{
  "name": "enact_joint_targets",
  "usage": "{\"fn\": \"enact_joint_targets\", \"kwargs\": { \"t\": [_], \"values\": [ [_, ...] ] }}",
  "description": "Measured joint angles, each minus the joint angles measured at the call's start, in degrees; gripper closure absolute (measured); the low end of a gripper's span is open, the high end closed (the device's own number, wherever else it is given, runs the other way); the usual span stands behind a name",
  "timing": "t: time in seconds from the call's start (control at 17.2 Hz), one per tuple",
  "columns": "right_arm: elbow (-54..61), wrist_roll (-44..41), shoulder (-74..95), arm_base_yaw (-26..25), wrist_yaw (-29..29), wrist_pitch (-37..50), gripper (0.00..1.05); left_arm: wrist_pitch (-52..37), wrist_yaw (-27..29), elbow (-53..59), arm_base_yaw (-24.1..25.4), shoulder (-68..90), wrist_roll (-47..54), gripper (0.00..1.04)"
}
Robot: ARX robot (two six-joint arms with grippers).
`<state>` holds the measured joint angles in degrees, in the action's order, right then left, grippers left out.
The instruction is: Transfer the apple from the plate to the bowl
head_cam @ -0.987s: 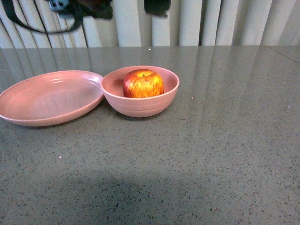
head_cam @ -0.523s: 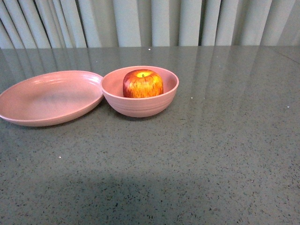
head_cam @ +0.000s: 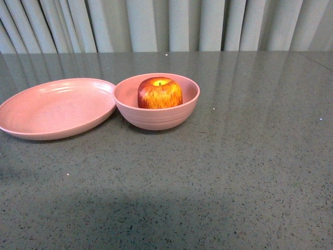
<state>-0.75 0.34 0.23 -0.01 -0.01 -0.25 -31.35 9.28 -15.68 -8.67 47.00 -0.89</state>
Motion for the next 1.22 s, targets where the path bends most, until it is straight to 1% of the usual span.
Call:
{"fn": "enact_joint_targets", "kwargs": {
  "t": [0.23,0.29,0.35,0.81,0.87,0.93,1.22],
  "values": [
    [0.00,-0.02,0.00,0.00,0.00,0.00,0.07,1.20,-3.82,6.99,3.41,-8.09,0.02,1.04],
    [0.00,-0.02,0.00,0.00,0.00,0.00,0.07,2.16,-7.23,8.15,5.95,-9.79,0.07,1.04],
    [0.00,-0.02,0.02,0.00,0.00,-0.02,0.07,3.08,-8.87,9.33,8.57,-11.72,0.09,1.04],
    [0.00,-0.02,0.00,0.00,0.00,0.00,0.07,10.84,-9.22,13.35,8.50,-24.13,0.09,1.04],
    [0.00,-0.02,0.02,0.00,0.00,0.00,0.07,8.46,-9.25,14.71,8.50,-24.72,0.09,1.04],
    [0.00,0.00,0.00,0.00,0.00,0.00,0.07,10.82,-9.25,14.86,8.50,-25.70,0.09,1.04],
    [0.00,-0.02,0.02,0.00,0.00,0.00,0.07,16.74,-9.27,14.86,8.50,-32.44,0.11,1.04]
  ]
}}
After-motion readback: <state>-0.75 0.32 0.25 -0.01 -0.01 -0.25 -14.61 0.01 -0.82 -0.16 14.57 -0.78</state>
